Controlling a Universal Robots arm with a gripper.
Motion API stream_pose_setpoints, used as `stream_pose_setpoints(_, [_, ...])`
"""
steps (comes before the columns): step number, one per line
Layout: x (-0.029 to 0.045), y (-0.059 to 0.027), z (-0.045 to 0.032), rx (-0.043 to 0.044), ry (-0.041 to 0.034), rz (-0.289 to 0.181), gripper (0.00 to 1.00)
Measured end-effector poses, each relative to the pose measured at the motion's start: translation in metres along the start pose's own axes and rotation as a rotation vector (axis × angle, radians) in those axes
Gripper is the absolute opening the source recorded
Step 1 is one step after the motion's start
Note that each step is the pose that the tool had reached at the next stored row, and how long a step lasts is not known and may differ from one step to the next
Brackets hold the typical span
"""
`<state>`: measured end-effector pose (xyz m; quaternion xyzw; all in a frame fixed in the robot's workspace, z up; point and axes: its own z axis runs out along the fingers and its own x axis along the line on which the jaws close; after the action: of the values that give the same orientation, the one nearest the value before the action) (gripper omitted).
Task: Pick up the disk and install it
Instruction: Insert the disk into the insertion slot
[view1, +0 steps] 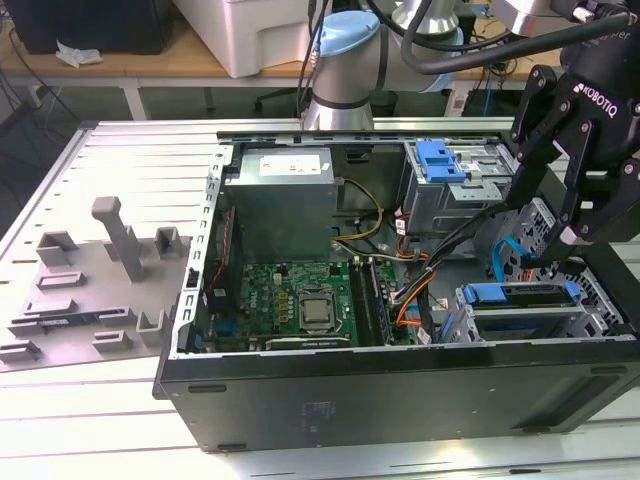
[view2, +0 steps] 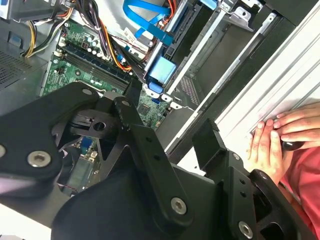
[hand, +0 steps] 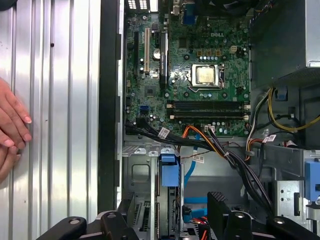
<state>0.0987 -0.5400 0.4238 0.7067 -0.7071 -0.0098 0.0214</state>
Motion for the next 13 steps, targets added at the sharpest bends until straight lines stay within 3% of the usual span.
stream_pose_setpoints(5, [-0.0017,-0.0023,-0.0001,0.0001,-0.0001,0.000,0.68])
stream_pose_setpoints(10, [-0.0042,-0.0149,-0.0006,0.0000,0.0000,0.000,0.68])
stream_pose_setpoints(13, [-0.0051,-0.0275,-0.0008,0.0000,-0.0001,0.000,0.68])
